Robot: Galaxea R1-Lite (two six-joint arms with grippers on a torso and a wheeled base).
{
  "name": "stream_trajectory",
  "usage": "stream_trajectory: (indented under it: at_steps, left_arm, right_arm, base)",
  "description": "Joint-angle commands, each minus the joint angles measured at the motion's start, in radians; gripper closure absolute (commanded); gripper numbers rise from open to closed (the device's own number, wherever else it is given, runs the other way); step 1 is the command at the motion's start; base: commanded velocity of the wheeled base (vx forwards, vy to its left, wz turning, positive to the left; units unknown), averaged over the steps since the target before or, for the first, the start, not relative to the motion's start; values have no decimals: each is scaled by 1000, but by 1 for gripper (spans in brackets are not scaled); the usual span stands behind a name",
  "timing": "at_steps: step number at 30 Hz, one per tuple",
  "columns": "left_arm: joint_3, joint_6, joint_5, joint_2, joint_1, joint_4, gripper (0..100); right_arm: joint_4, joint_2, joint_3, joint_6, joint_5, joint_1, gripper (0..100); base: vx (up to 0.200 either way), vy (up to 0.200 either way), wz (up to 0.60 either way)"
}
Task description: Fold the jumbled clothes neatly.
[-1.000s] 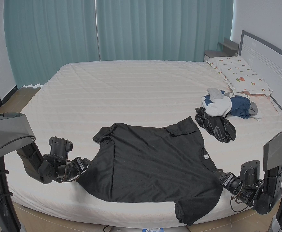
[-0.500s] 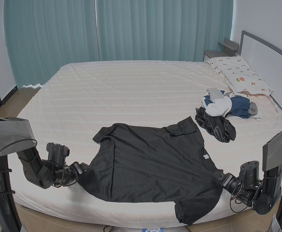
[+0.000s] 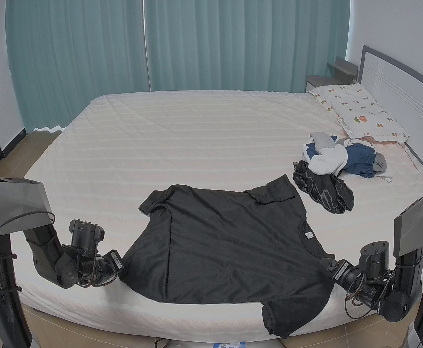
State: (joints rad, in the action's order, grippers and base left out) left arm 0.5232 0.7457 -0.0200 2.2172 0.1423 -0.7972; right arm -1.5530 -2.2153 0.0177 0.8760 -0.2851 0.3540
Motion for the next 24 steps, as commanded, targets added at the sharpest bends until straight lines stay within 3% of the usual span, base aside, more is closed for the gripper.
stream_trajectory:
  at_steps: [1,9,17,18,24]
  left_arm:
    - [-83,-6,3,-94,-32,0,100]
    - [-267,-71,2,-180,-102,-11,100]
    - [-370,-71,-8,-189,-144,-62,100]
    - [-425,-71,-8,-180,-148,-137,100]
    - [-479,-74,-11,-128,-153,-250,100]
  right_arm:
    - [-15,0,-18,0,0,0,0]
    - [-15,0,-18,0,0,2,0]
    - [-15,2,-18,0,-2,3,0]
    - [-15,2,-18,0,-2,3,0]
    - [-15,2,-18,0,-5,2,0]
  base:
    - [0,0,0]
    - [0,0,0]
    - [0,0,0]
    - [0,0,0]
    - [0,0,0]
